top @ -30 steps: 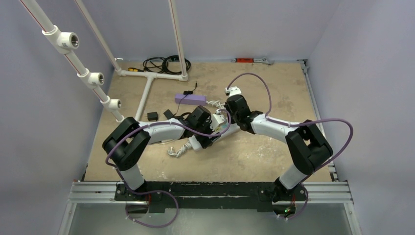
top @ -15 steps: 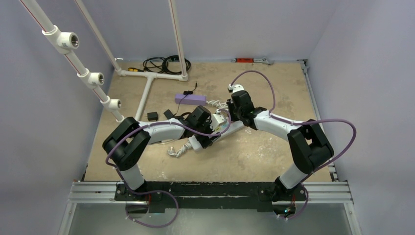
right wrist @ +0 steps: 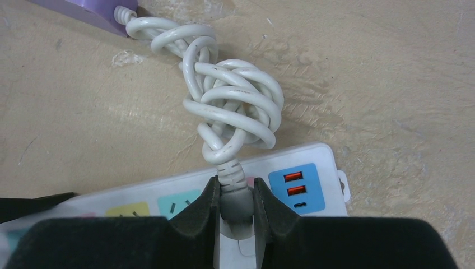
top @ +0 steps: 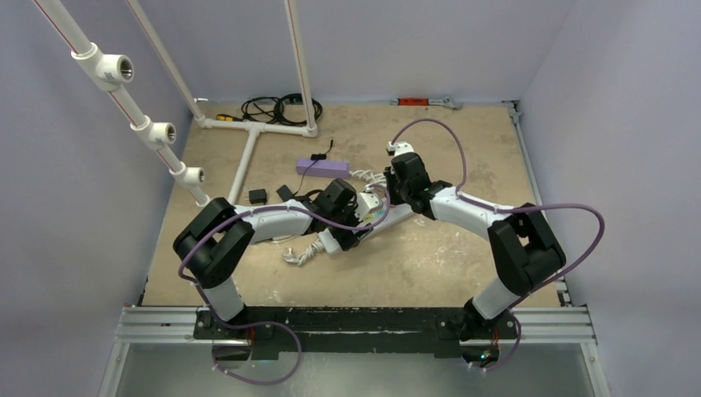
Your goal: Pull the plug off the socket
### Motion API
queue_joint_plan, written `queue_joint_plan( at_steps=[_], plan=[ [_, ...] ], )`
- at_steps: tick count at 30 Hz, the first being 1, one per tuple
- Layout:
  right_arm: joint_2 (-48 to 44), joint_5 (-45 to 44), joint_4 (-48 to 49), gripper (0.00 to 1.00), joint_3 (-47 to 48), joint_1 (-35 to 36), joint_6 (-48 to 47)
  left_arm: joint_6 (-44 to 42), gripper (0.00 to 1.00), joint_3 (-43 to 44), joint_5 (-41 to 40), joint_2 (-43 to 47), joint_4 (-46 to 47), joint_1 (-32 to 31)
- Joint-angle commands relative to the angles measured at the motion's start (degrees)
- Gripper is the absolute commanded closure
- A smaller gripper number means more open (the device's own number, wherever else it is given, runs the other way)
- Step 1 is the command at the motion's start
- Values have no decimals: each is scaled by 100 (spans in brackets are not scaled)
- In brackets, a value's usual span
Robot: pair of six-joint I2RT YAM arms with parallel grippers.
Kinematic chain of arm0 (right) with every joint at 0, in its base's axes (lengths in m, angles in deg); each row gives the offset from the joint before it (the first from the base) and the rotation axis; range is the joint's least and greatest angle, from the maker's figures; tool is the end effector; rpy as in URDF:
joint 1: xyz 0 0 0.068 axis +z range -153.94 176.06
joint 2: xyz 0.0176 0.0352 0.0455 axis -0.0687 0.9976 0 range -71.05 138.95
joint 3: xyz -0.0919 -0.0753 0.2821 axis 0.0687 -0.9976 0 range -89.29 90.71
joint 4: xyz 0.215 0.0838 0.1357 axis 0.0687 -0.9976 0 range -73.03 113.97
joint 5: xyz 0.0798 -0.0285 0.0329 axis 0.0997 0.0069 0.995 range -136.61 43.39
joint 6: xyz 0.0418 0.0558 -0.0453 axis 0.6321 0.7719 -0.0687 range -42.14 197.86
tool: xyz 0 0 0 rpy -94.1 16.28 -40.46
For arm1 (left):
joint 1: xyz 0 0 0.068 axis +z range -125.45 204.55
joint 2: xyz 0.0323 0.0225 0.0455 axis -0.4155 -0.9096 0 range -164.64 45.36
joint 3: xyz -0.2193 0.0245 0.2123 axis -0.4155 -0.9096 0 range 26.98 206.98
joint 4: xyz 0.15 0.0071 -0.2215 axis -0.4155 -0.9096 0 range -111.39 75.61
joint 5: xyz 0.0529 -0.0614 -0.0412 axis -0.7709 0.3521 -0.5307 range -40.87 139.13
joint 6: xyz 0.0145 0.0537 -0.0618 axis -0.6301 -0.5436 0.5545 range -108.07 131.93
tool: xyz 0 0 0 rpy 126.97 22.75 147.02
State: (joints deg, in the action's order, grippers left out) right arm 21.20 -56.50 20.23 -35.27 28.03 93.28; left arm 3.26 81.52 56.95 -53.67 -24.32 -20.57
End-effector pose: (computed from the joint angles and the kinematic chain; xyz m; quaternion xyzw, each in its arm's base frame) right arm 0.3244 0.1878 0.2056 -0.0962 0.9056 0.0908 0.4029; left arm 0.2563 -0.2715 0.1560 0.4483 0.8378 -0.1570 0.2692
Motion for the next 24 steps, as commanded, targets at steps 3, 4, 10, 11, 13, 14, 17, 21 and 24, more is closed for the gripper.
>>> queue_joint_plan(
  at_steps=[3,4,10,11,13,14,17,21,24],
  plan=[
    [-547,-138,-97,100,200,-38,163,181,100,83,-72,-82,-149,74],
    [-569,-109,-109,100,205,-39,163,181,100,88,-76,-82,-149,72],
    [-748,-45,-184,100,253,-52,163,195,100,92,-61,-49,-153,65],
    [-784,-43,-209,100,268,-62,180,203,100,96,-52,-41,-139,61],
    [-883,-26,-282,100,320,-79,210,216,100,98,-68,-25,-133,14],
    [-939,-22,-308,100,353,-98,234,222,100,103,-106,-7,-127,-31],
    [-1077,-30,-403,100,523,-188,257,384,100,79,-71,85,15,-153],
    [-1110,-69,-637,100,913,-301,239,1080,100,85,16,129,485,-399],
    [-1132,-83,-770,100,1257,-390,226,1477,100,280,-175,-35,701,-708]
  ],
)
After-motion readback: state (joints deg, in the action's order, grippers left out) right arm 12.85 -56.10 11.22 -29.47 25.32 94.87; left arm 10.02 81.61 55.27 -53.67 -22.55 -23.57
